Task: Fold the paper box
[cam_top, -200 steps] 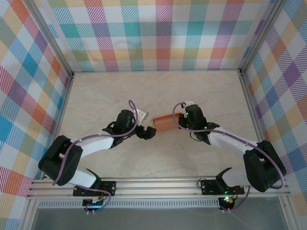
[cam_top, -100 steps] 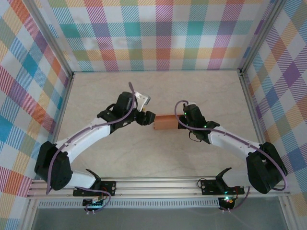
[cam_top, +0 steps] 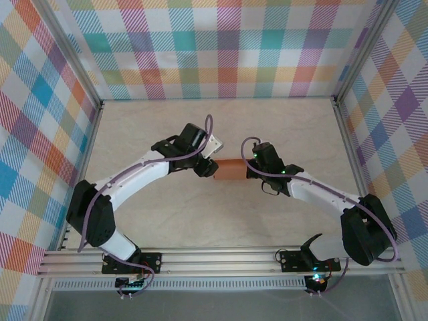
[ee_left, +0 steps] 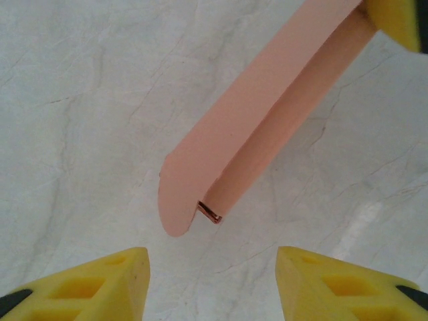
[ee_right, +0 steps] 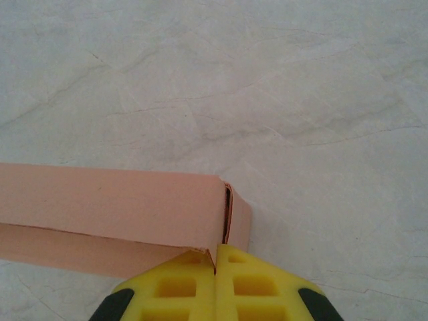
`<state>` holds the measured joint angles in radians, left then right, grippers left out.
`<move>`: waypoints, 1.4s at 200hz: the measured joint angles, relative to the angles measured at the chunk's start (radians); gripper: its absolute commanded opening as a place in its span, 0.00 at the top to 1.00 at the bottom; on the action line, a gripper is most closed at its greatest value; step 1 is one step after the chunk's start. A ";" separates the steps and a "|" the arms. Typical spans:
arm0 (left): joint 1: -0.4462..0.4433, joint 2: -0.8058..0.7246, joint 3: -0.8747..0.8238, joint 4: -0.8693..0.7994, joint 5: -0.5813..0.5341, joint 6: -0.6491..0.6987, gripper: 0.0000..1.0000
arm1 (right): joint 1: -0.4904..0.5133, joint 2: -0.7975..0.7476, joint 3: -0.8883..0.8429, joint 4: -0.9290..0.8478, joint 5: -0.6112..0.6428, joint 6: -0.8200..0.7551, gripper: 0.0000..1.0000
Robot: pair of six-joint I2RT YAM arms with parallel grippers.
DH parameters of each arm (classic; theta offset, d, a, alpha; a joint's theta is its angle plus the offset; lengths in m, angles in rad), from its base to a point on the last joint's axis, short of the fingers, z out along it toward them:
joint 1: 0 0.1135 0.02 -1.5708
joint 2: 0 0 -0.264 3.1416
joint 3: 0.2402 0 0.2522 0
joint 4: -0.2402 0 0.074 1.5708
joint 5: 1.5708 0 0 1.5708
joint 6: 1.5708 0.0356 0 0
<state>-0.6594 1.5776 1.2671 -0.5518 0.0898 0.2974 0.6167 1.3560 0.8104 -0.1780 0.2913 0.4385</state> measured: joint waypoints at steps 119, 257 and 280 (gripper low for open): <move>-0.005 0.118 0.062 0.007 -0.107 0.037 0.66 | 0.000 0.005 0.018 -0.029 -0.018 -0.001 1.00; -0.006 0.149 0.071 0.011 -0.102 0.020 0.82 | 0.000 0.016 0.038 -0.053 -0.027 -0.001 1.00; -0.007 0.150 0.073 0.008 -0.107 0.012 0.89 | 0.000 0.016 0.038 -0.053 -0.027 -0.001 1.00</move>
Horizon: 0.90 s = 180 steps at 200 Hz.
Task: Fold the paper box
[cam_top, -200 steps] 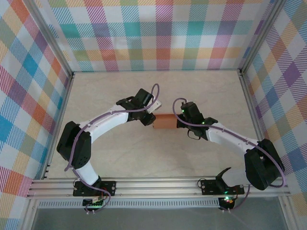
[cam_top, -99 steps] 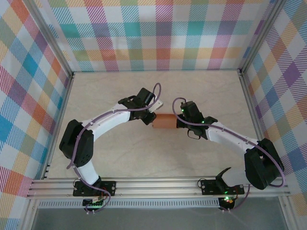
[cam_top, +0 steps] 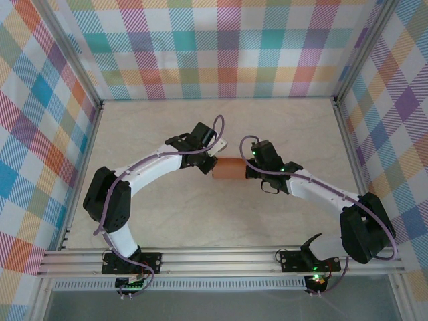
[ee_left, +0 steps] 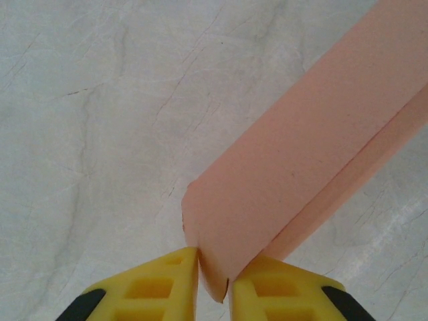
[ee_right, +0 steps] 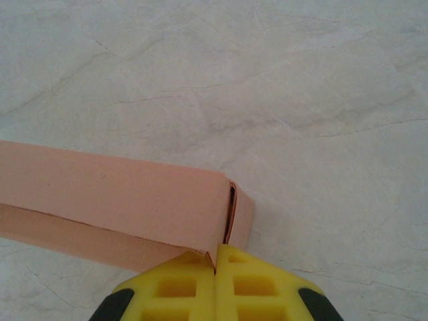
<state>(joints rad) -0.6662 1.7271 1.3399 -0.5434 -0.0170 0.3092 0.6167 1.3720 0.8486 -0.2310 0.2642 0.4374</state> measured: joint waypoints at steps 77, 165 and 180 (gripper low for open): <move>0.000 0.019 0.046 -0.042 -0.016 -0.017 1.00 | 0.003 0.006 0.008 -0.007 -0.003 -0.003 1.00; 0.000 0.038 0.083 -0.084 0.000 -0.063 1.00 | 0.005 0.043 0.113 -0.166 -0.004 -0.003 1.00; 0.000 0.047 0.089 -0.084 0.002 -0.074 1.00 | 0.005 0.048 0.130 -0.196 -0.003 -0.003 1.00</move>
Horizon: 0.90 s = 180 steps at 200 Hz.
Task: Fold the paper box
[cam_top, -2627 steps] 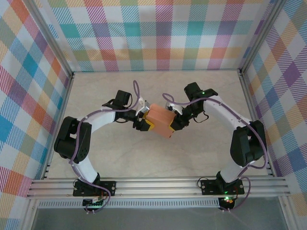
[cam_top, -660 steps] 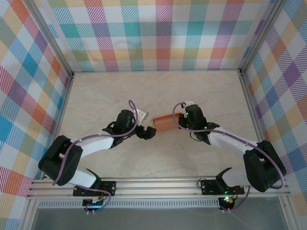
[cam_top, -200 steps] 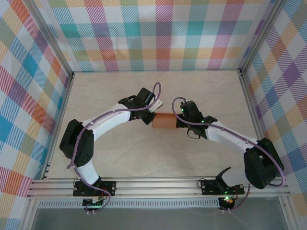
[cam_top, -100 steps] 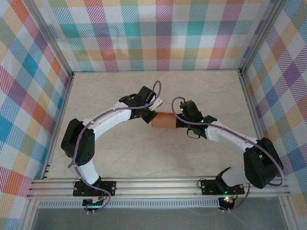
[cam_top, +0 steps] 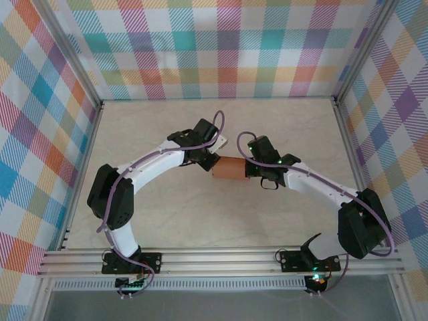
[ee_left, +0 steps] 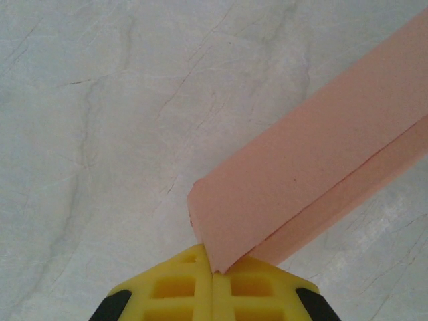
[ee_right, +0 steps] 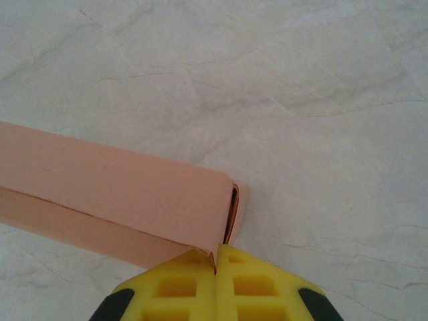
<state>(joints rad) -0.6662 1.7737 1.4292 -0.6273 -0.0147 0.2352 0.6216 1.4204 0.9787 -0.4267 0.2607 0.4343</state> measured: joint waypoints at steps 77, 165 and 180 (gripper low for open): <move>0.001 0.053 0.083 -0.060 0.001 -0.045 1.00 | 0.000 0.064 0.096 -0.112 0.001 0.000 1.00; 0.002 0.124 0.219 -0.217 0.006 -0.056 1.00 | -0.003 0.105 0.159 -0.185 0.002 -0.001 1.00; 0.002 0.126 0.226 -0.230 0.013 -0.056 1.00 | -0.003 0.106 0.166 -0.197 -0.002 0.000 1.00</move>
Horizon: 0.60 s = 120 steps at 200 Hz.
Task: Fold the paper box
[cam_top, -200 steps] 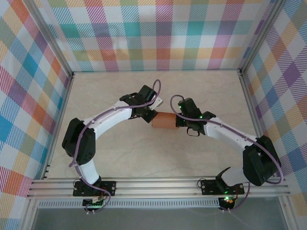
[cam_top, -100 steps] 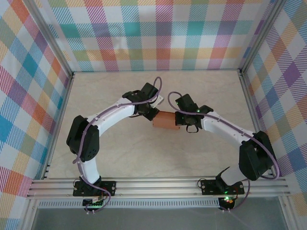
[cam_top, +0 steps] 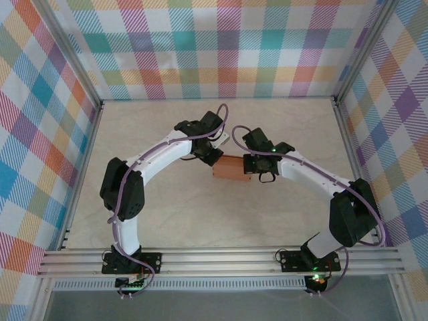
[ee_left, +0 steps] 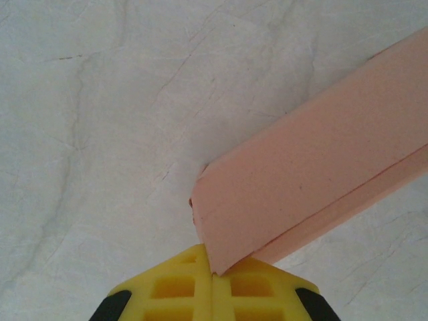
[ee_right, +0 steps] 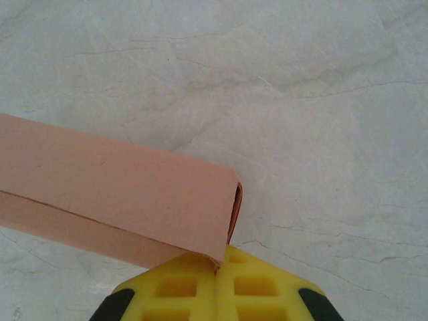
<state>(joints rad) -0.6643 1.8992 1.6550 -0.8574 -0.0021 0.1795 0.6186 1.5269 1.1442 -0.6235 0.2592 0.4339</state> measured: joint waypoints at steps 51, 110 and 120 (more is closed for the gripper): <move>0.000 0.008 0.018 -0.023 0.009 -0.004 1.00 | 0.000 0.006 0.021 -0.034 -0.007 0.001 1.00; 0.025 0.077 0.132 -0.122 0.049 -0.015 1.00 | -0.003 0.039 0.058 -0.056 -0.008 -0.001 1.00; 0.033 0.089 0.154 -0.143 0.065 -0.019 1.00 | -0.003 0.043 0.063 -0.059 -0.008 -0.003 1.00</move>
<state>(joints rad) -0.6315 1.9881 1.8095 -1.0000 0.0631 0.1604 0.6159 1.5700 1.2068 -0.6827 0.2508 0.4313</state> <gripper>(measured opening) 0.040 0.046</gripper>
